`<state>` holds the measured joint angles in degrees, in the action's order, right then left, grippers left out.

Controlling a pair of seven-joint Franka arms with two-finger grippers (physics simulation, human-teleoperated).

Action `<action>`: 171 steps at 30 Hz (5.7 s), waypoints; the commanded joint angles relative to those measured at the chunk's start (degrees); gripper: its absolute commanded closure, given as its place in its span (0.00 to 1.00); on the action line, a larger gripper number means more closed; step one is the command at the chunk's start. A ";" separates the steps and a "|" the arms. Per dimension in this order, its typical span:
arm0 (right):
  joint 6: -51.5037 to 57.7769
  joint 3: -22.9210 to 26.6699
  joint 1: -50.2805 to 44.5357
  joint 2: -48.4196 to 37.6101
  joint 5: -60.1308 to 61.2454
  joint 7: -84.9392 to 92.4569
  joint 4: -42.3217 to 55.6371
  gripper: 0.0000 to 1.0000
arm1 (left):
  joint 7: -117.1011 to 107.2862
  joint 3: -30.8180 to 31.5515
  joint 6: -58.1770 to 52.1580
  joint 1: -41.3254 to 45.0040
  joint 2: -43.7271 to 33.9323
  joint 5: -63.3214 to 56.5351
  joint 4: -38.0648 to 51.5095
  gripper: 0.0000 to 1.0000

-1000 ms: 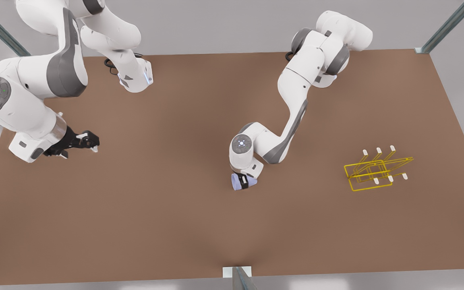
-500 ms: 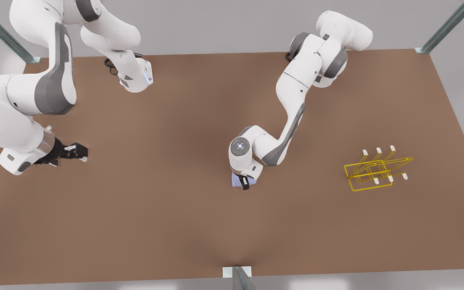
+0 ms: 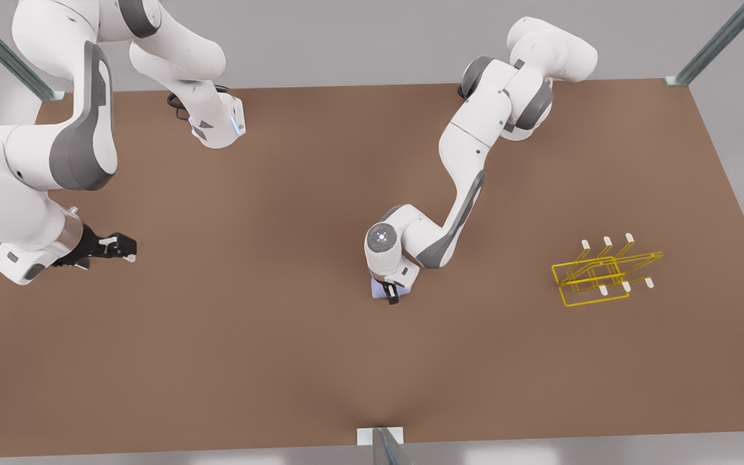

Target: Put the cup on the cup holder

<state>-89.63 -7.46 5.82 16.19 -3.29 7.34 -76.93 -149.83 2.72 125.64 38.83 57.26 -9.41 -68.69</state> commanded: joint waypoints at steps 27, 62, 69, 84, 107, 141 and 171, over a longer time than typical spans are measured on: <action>-0.46 -0.45 -0.02 -0.64 -0.31 0.66 0.03 0.00 | 11.66 0.10 -54.17 6.52 -13.05 -34.27 -1.09 0.23; -0.72 0.08 0.15 -0.81 -0.49 0.66 0.12 0.00 | -1.78 -0.17 -59.19 -15.19 -17.36 -63.19 -32.82 0.23; -0.72 0.08 0.15 -0.81 -0.49 0.66 0.12 0.00 | -5.39 -0.17 -57.35 -17.74 -18.50 -66.70 -38.80 0.23; -0.19 0.17 0.33 -0.81 -0.58 0.66 1.35 0.00 | -6.09 -0.08 -56.38 -19.94 -18.94 -70.22 -40.47 0.23; -0.19 0.26 0.51 -0.81 -0.67 0.66 1.43 0.00 | -12.51 -0.08 -55.68 -20.20 -20.34 -71.72 -47.24 0.23; -0.02 -2.47 0.07 -1.16 -0.23 0.31 1.26 0.00 | -14.27 3.52 -57.52 -16.95 -22.98 -70.49 -49.70 0.00; -0.11 -2.65 -2.83 -0.64 -0.84 0.13 1.26 0.00 | 146.14 2.29 -41.26 -31.80 -39.33 8.09 -9.80 0.00</action>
<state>-89.75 -10.09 2.99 15.62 -4.15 7.56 -75.70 -56.25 5.04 86.67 6.90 16.95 -1.83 -79.72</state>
